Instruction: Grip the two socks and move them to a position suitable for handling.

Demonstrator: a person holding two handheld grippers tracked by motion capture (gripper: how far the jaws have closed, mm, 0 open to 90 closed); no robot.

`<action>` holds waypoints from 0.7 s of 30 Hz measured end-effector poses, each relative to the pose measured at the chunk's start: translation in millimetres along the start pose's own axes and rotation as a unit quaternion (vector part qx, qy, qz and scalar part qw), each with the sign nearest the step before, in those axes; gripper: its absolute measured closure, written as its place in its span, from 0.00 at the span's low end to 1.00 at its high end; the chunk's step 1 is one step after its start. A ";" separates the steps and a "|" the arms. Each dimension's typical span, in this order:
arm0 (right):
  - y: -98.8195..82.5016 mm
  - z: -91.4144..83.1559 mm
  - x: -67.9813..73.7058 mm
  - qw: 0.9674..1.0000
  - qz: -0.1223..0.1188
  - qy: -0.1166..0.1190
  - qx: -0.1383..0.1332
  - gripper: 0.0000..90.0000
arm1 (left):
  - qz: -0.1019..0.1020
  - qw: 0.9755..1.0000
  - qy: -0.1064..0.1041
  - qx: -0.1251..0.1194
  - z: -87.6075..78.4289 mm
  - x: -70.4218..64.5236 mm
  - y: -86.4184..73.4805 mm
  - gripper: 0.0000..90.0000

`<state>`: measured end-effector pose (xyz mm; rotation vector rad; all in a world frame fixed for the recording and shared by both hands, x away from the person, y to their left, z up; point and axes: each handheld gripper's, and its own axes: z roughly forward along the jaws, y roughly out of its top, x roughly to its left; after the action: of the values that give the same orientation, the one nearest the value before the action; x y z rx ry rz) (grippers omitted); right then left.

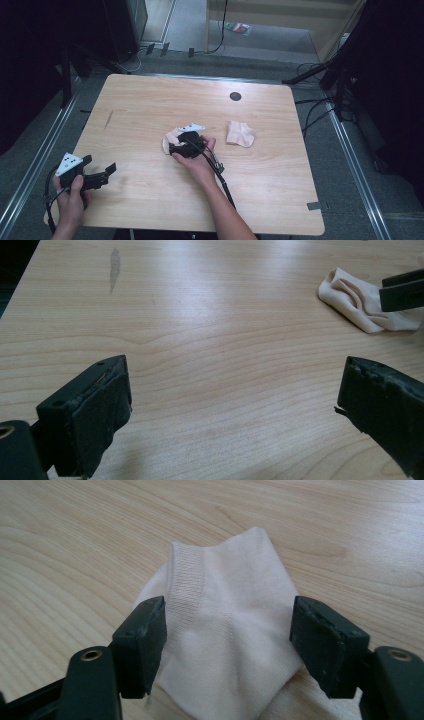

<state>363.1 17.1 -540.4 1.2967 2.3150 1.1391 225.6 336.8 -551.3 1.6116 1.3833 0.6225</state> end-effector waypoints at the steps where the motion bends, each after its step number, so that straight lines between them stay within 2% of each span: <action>1: -0.4 0.9 -0.1 1.000 0.001 -0.003 -0.001 0.37 | 0.000 1.000 0.000 0.000 0.0 0.1 0.0 0.01; 7: -1.9 3.7 1.0 1.000 -0.001 -0.012 -0.002 0.42 | 0.000 1.000 -0.001 0.002 0.1 0.5 0.1 0.01; 10: -4.6 4.4 3.9 0.999 -0.022 -0.041 -0.006 0.54 | -0.001 1.000 0.000 0.002 0.4 0.6 0.1 0.01; 11: -4.6 4.4 3.9 0.999 -0.022 -0.041 -0.006 0.54 | -0.001 1.000 0.000 0.002 0.4 0.6 0.1 0.01; 12: -7.0 4.8 5.9 0.998 -0.036 -0.055 -0.012 0.58 | -0.001 1.000 0.000 0.003 0.4 0.5 0.2 0.01; 14: -7.4 5.0 6.5 0.998 -0.039 -0.057 -0.013 0.60 | -0.001 1.000 0.001 0.004 0.4 0.4 0.2 0.01; 15: -7.3 4.9 6.6 0.998 -0.040 -0.057 -0.013 0.64 | -0.001 1.000 0.001 0.004 0.4 0.4 0.2 0.01; 16: -6.8 4.3 4.5 0.998 -0.034 -0.060 -0.014 0.73 | -0.001 1.000 0.001 0.004 0.4 0.4 0.2 0.01; 17: -6.8 4.3 4.5 0.998 -0.034 -0.060 -0.014 0.73 | -0.001 1.000 0.001 0.004 0.4 0.4 0.2 0.01; 18: -6.8 4.0 1.8 0.997 -0.028 -0.066 -0.017 0.83 | -0.002 1.000 0.002 0.003 0.6 0.3 0.2 0.01; 21: -4.8 3.8 0.5 0.997 -0.023 -0.072 -0.012 0.91 | -0.002 1.000 0.002 0.002 0.6 0.2 0.2 0.01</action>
<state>362.0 18.0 -546.4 1.2672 2.2088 1.0191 226.3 336.7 -551.5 1.6109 1.3929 0.6212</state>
